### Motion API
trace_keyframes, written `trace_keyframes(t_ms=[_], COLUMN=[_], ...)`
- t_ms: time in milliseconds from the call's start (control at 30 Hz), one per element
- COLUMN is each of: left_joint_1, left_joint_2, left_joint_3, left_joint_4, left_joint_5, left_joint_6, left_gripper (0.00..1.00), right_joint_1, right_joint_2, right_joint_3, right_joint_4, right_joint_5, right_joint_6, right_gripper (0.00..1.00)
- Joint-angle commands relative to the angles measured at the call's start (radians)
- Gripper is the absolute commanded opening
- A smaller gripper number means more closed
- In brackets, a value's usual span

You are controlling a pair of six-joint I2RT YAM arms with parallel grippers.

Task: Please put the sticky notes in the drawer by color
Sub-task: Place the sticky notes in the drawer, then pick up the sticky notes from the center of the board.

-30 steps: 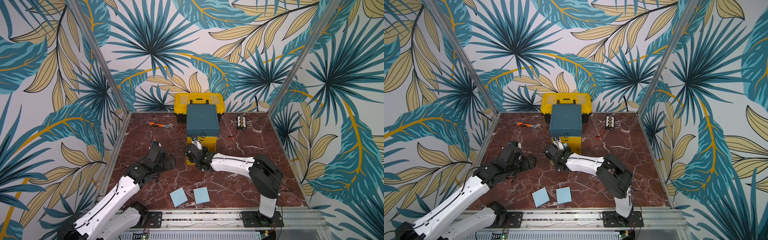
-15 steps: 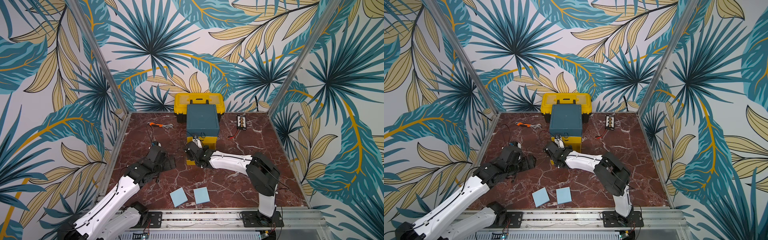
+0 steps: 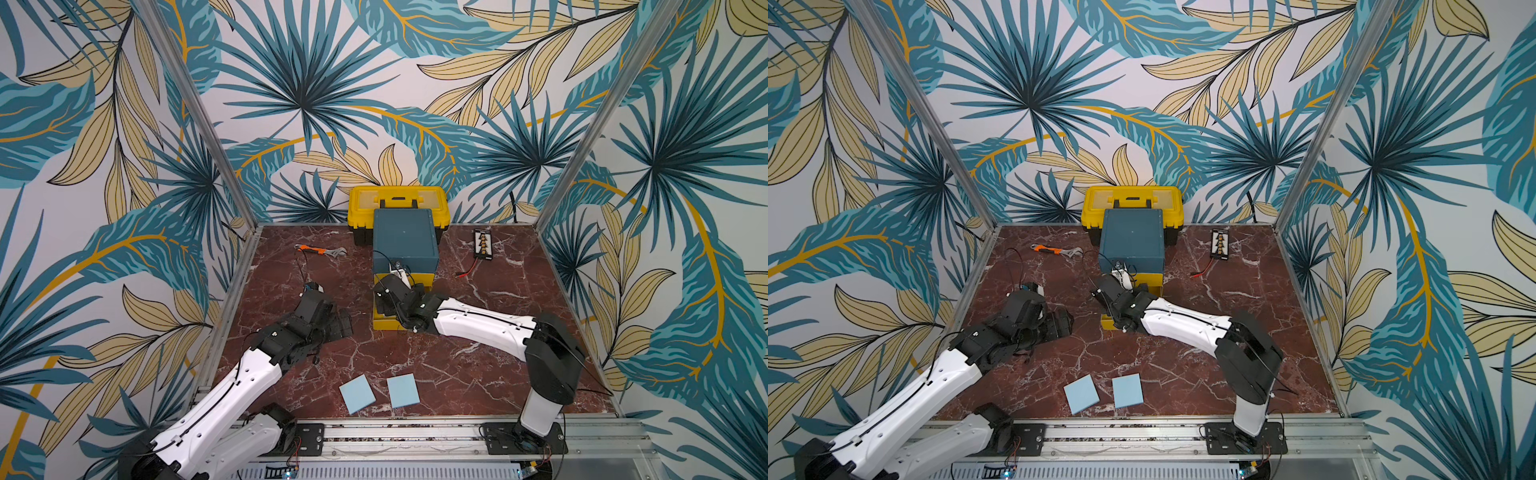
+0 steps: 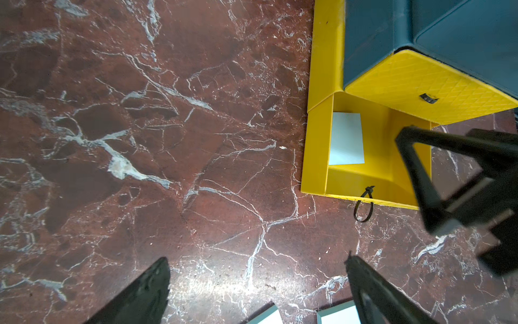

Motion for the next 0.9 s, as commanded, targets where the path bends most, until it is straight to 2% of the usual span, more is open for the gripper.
trace_keyframes(t_ms=[0,200,367,533,700,867], left_joint_1=[0.008,0.008,0.008,0.008,0.008,0.007], left_joint_2=[0.000,0.032,0.057,0.063,0.061,0.054], left_joint_3=[-0.009,-0.024,-0.034,-0.043,-0.056,-0.069], left_joint_4=[0.039,0.076,0.115,0.124,0.117,0.120], left_joint_5=[0.011,0.019,0.035,0.038,0.050,0.050], left_joint_6=[-0.003,-0.002,-0.004,-0.007,-0.010,-0.016], left_gripper=[1.00,1.00,1.00,1.00,1.00,1.00], right_joint_1=[-0.001,0.008,0.054,0.099,0.186,0.293], right_joint_2=[-0.078,-0.223,-0.299,-0.357,-0.365,-0.306], right_joint_3=[-0.024,-0.140,-0.217,-0.279,-0.329,-0.334], right_joint_4=[-0.132,-0.261,-0.402,-0.474,-0.511,-0.502], right_joint_5=[-0.028,-0.124,-0.105,-0.149,-0.187,-0.257], right_joint_6=[0.015,0.063,0.134,0.217,0.322,0.422], right_gripper=[0.95,0.94,0.93,0.93,0.96,0.98])
